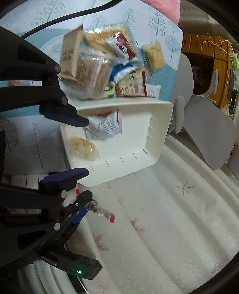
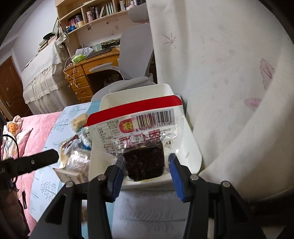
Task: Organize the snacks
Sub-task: 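Carry both cake packs over the white basket and open both tools, then reach the right tool to the brown-wrapped snack on the cloth and grasp it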
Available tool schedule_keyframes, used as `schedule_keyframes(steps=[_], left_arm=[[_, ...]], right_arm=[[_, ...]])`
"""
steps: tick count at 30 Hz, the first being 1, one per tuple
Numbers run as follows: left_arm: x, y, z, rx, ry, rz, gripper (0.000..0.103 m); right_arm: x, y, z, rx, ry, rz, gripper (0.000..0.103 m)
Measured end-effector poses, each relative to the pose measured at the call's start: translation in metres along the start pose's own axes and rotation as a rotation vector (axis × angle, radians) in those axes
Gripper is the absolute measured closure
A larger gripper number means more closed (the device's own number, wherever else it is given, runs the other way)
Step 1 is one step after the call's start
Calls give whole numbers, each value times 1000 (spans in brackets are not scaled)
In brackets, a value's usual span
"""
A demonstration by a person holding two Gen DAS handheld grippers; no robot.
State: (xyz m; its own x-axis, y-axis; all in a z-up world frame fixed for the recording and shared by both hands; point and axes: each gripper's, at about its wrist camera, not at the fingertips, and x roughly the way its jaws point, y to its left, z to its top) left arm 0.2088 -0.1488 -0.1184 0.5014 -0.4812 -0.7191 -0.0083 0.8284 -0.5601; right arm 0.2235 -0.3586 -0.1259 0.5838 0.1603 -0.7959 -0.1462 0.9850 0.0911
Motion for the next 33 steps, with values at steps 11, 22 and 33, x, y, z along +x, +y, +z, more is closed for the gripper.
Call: schedule_keyframes(steps=[11, 22, 33], left_arm=[[12, 0, -5, -42, 21, 29, 56], [-20, 25, -24, -77, 21, 74, 51], [-66, 53, -46, -50, -11, 111, 51]], right_arm=[[36, -24, 7, 87, 94, 48, 44], [43, -23, -16, 245, 202, 119, 44], [32, -4, -62, 351, 273, 102, 44]])
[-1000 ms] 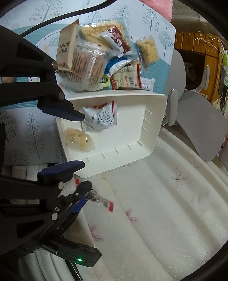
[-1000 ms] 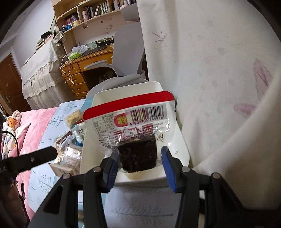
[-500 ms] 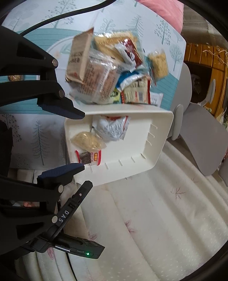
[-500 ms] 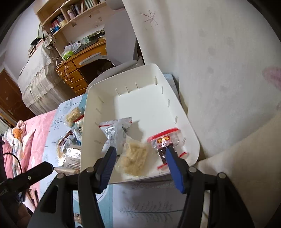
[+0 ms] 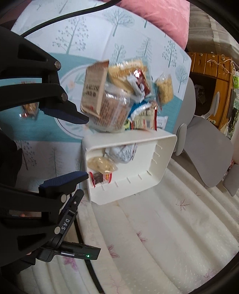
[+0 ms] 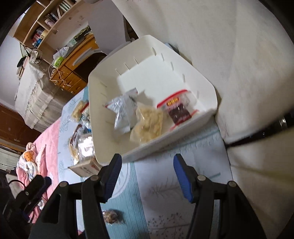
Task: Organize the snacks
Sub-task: 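Reach the right tool to the brown-wrapped snack on the cloth and grasp it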
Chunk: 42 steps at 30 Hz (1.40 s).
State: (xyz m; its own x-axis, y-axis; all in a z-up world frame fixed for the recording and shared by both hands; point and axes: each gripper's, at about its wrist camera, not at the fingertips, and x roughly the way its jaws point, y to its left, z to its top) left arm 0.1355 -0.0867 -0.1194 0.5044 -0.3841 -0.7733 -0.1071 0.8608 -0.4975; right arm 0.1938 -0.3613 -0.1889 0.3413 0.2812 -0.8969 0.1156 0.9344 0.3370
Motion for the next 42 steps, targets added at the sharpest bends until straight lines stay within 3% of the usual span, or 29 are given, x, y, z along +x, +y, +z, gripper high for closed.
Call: schedule_keyframes(steps=[12, 23, 33, 42], left_arm=[[-50, 63, -3, 41, 47, 31, 51], [-84, 103, 11, 262, 130, 52, 50], [-76, 125, 21, 489, 192, 75, 44], [-34, 116, 15, 711, 285, 131, 39]], right_arm=[[6, 32, -69, 123, 50, 10, 44], [23, 69, -133, 363, 37, 29, 44], [45, 88, -184, 583, 25, 21, 44], [63, 96, -199, 688, 48, 16, 44]])
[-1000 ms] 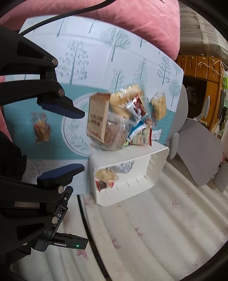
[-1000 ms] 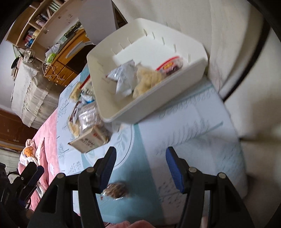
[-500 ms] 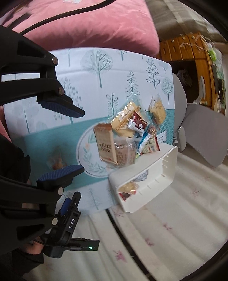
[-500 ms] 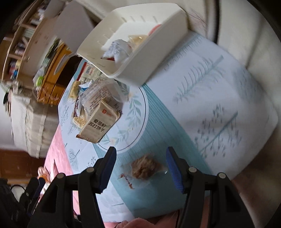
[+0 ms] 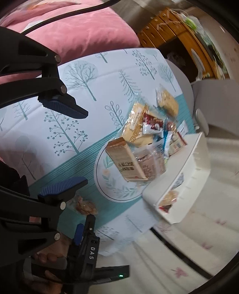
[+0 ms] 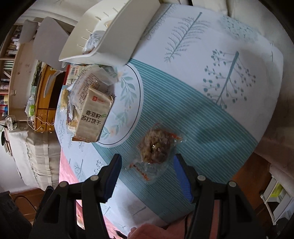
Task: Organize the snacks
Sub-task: 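Reach the right tool to the brown-wrapped snack on the cloth and grasp it, then grasp the long stick snack with the left tool while the right tool carries the brown snack toward the basket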
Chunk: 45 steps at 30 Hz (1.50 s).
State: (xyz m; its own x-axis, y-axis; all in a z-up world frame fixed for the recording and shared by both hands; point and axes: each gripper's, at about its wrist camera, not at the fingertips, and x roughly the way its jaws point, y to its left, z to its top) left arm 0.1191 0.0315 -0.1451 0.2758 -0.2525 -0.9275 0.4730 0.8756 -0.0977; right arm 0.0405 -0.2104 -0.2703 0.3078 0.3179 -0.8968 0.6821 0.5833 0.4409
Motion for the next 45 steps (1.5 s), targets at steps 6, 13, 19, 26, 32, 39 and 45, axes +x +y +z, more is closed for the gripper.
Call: schedule_keyframes(steps=[6, 13, 19, 26, 32, 39, 45], left_arm=[[25, -7, 17, 73, 31, 20, 39], [64, -8, 42, 119, 103, 14, 39], [96, -10, 62, 150, 141, -6, 39], [120, -9, 85, 143, 145, -33, 39], [142, -18, 97, 154, 163, -48, 39], [153, -27, 98, 147, 197, -39, 51], [156, -37, 98, 145, 216, -30, 69]], right_arm=[[19, 7, 4, -6, 43, -24, 44], [45, 11, 16, 12, 148, -169, 44], [59, 14, 27, 8, 215, -190, 44], [63, 19, 43, -34, 266, -210, 52], [66, 22, 56, -71, 306, -208, 57], [60, 17, 83, -86, 296, -217, 60], [51, 10, 97, -88, 287, -211, 61]])
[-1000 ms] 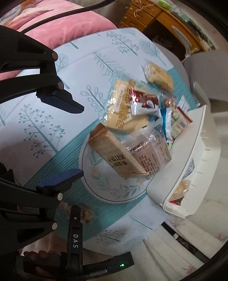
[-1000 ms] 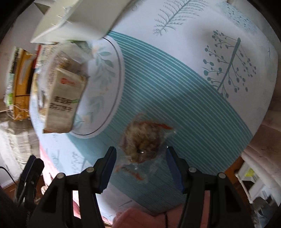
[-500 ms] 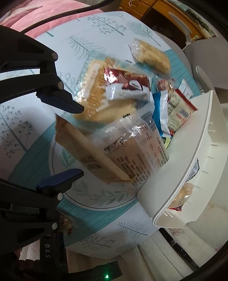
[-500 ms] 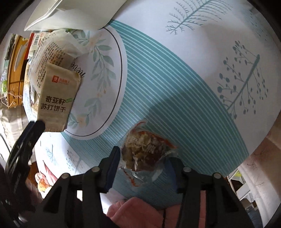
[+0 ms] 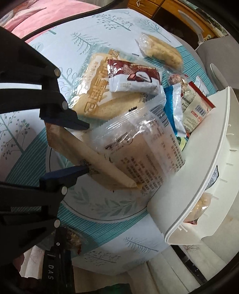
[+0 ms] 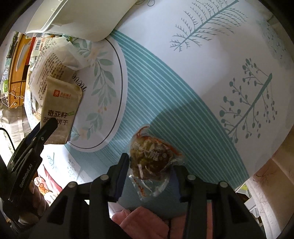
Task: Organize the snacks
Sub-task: 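Grasp the long stick snack with the left tool while the right tool carries the brown snack toward the basket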
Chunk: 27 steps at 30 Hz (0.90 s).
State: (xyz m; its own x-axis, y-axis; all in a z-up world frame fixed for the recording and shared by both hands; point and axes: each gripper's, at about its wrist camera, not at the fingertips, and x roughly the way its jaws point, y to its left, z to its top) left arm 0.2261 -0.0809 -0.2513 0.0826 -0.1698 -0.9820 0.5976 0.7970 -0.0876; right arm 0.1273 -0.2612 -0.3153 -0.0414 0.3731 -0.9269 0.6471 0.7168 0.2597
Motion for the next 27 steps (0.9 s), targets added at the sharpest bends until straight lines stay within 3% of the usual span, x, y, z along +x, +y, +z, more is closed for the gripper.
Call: schedule_keyframes(steps=[8, 15, 27], left_arm=[[-1, -32, -12, 11, 14, -33, 92], [-15, -47, -38, -41, -9, -86, 93], [-67, -35, -94, -112, -115, -74, 93]], right_arm=[[-12, -9, -8, -1, -31, 16, 66], [-21, -20, -28, 9, -69, 21, 68], [-32, -25, -107, -1, -190, 45, 68]])
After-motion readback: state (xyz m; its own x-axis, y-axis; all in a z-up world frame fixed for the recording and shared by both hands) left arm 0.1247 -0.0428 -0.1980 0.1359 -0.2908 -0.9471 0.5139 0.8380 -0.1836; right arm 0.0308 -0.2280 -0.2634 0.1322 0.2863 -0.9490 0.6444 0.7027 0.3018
